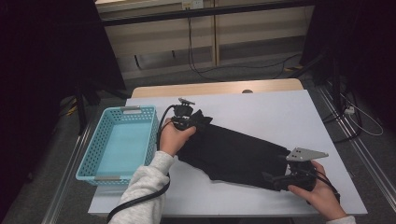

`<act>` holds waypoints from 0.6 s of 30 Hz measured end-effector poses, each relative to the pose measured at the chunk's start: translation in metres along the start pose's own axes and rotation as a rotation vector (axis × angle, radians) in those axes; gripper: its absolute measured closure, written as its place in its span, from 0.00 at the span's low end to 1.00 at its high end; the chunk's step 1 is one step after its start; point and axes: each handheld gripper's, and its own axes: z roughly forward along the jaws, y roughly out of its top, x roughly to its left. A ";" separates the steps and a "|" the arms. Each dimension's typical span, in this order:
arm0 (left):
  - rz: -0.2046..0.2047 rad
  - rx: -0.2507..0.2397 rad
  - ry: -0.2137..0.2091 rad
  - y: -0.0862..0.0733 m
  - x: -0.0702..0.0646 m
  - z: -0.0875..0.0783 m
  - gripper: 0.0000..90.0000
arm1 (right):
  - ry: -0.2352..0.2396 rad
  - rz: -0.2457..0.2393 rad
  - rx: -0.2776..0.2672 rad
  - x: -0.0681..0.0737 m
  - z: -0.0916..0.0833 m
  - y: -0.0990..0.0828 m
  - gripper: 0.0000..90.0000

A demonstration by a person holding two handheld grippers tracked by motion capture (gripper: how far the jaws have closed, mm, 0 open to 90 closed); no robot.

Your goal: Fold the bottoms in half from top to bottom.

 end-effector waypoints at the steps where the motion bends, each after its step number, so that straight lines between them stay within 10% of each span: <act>1: 0.000 0.000 0.000 0.000 0.000 0.000 0.94 | 0.000 0.000 0.000 0.000 0.000 0.000 0.12; 18: -0.007 -0.062 -0.071 -0.020 -0.007 0.020 0.93 | 0.000 -0.010 0.000 0.001 0.001 0.001 0.13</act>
